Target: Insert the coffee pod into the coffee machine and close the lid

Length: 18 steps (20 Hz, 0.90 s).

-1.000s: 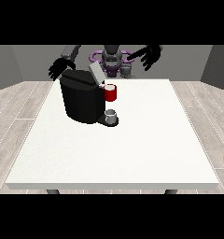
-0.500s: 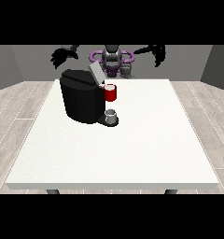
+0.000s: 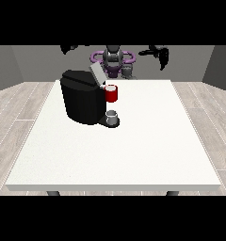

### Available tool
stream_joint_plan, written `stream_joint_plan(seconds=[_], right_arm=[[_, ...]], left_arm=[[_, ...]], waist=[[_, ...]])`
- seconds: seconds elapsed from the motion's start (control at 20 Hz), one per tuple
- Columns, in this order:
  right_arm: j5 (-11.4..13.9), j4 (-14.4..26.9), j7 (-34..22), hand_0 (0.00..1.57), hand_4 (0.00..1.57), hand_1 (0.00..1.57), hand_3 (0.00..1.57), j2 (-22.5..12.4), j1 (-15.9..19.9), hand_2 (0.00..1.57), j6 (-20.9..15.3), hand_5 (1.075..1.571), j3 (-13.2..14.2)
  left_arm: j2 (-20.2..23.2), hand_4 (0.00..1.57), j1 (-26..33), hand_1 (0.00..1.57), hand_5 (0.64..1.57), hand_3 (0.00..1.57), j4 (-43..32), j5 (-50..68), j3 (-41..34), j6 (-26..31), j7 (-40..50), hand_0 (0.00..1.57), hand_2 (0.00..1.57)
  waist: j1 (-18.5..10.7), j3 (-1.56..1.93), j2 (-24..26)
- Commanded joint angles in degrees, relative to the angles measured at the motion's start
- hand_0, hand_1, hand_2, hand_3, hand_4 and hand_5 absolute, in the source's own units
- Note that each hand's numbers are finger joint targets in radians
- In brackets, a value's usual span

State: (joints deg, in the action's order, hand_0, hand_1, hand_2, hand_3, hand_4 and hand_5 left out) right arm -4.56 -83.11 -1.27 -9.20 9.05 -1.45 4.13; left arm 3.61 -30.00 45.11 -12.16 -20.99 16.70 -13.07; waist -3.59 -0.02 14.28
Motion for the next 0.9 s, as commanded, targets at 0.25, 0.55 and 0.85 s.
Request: stream_joint_plan(seconds=[0.25, 0.55, 0.85], right_arm=[[2.8, -2.0, -3.5, 0.0, 0.24, 0.0, 0.0, -0.3, 4.4, 0.0, 2.3, 1.571, -4.0], [2.9, 2.6, -1.3, 0.0, 0.12, 0.0, 0.0, -1.3, 8.1, 0.0, 3.7, 1.571, -1.8], [2.0, 4.3, -2.8, 0.0, 0.0, 0.0, 0.0, 1.4, 13.3, 0.0, 3.1, 1.571, -1.9]], left_arm=[[-1.1, 0.22, 6.0, 0.0, 1.571, 0.0, 10.7, 4.1, 2.7, 2.3, 2.6, 0.0, 0.0], [-3.5, 0.0, 10.6, 0.0, 1.571, 0.0, 19.6, 7.5, 5.9, 1.2, 7.1, 0.0, 0.0], [-3.6, 0.0, 15.8, 0.0, 1.571, 0.0, 24.5, 9.9, 10.5, -3.3, 4.9, 0.0, 0.0]], waist=[[-3.0, 0.02, -2.3], [-5.6, 0.04, -5.4], [-3.1, 0.02, -9.3]])
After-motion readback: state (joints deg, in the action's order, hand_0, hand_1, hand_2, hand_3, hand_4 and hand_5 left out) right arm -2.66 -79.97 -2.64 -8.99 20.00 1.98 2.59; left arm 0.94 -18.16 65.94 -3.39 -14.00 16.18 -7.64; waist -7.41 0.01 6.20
